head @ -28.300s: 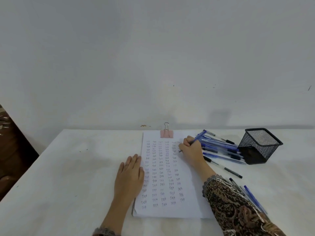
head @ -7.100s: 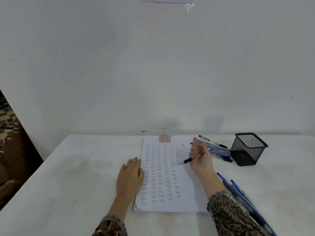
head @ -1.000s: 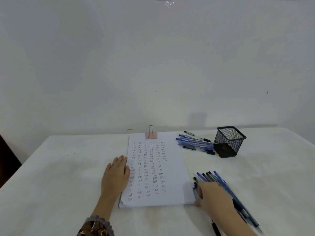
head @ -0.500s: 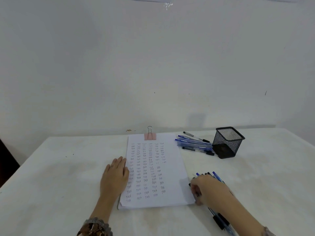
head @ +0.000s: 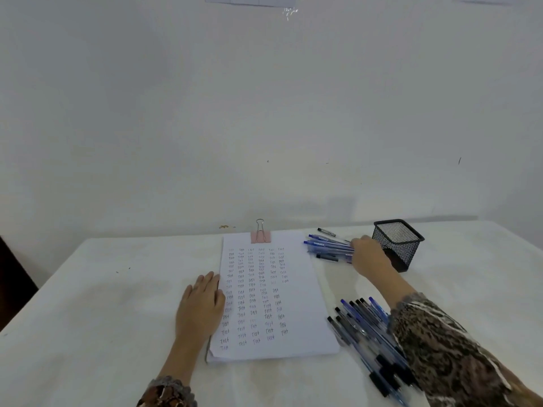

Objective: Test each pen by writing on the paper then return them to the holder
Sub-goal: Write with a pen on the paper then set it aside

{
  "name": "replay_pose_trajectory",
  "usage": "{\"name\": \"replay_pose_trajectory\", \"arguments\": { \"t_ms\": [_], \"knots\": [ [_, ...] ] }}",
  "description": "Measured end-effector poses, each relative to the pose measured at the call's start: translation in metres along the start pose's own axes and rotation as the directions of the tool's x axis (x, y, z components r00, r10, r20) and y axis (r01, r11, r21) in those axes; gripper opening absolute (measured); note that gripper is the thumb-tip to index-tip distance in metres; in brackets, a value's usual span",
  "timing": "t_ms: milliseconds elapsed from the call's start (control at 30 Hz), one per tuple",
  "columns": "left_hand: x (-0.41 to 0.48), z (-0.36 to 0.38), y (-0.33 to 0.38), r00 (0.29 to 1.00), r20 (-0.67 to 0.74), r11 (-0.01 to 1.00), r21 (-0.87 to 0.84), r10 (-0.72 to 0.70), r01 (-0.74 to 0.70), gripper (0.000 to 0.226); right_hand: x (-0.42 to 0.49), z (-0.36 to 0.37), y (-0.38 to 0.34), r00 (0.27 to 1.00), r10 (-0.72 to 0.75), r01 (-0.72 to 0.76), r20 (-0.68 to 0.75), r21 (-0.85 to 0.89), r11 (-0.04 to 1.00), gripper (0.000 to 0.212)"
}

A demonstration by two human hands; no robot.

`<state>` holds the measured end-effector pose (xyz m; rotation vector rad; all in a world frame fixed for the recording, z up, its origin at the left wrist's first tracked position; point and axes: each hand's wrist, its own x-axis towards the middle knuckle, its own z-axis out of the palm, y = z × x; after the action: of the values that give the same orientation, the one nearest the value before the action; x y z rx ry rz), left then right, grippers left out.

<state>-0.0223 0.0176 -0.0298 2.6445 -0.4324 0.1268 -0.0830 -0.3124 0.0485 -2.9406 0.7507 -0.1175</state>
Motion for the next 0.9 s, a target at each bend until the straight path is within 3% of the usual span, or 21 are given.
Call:
{"name": "replay_pose_trajectory", "arguments": {
  "t_ms": [100,300,367,433,500,567,633,700,767,833,900],
  "knots": [
    [0.000,-0.001,0.000,1.000,0.000,1.000,-0.004,0.001,-0.001,0.047,0.007,0.013,0.004,0.999,0.003,0.001,0.036,-0.127,0.992,0.026],
    [0.001,0.000,0.000,1.000,-0.002,1.000,-0.003,0.004,-0.004,0.047,0.009,0.010,0.005,0.997,-0.066,0.057,-0.028,-0.268,0.962,0.021],
    [0.001,0.001,-0.001,1.000,-0.004,1.000,0.003,0.004,-0.004,0.047,0.008,-0.001,0.006,0.994,-0.090,0.081,-0.061,-0.134,0.988,0.015],
    [0.001,0.001,-0.001,1.000,-0.005,1.000,0.002,0.004,-0.004,0.047,0.005,-0.017,0.007,0.986,-0.093,0.125,-0.134,0.248,0.961,0.010],
    [0.001,0.001,0.000,1.000,-0.003,1.000,0.005,0.004,-0.004,0.047,-0.004,-0.034,0.004,0.978,-0.022,0.158,-0.206,0.672,0.724,0.008],
    [0.002,0.001,0.000,1.000,-0.004,1.000,0.012,0.008,-0.008,0.047,-0.011,-0.045,-0.006,0.981,0.067,0.157,-0.182,0.946,0.283,0.009],
    [0.002,0.001,-0.001,1.000,-0.002,1.000,0.021,0.007,-0.006,0.048,-0.014,-0.045,-0.022,0.993,0.091,0.094,-0.075,0.969,-0.229,0.017],
    [0.001,0.001,-0.001,1.000,0.004,1.000,0.025,0.005,-0.005,0.048,-0.015,-0.037,-0.039,0.996,0.079,0.019,0.036,0.799,-0.600,0.023],
    [0.001,0.000,0.000,1.000,0.010,1.000,0.022,0.005,-0.005,0.048,-0.017,-0.021,-0.054,0.990,0.091,0.008,0.107,0.605,-0.796,0.036],
    [0.000,-0.001,0.000,1.000,0.011,1.000,0.015,0.006,-0.006,0.048,-0.020,-0.004,-0.065,0.981,0.129,0.048,0.144,0.466,-0.883,0.047],
    [0.001,-0.001,0.000,1.000,0.010,1.000,0.017,0.005,-0.005,0.048,-0.023,0.007,-0.072,0.974,0.158,0.085,0.163,0.385,-0.919,0.038]
  ]
}}
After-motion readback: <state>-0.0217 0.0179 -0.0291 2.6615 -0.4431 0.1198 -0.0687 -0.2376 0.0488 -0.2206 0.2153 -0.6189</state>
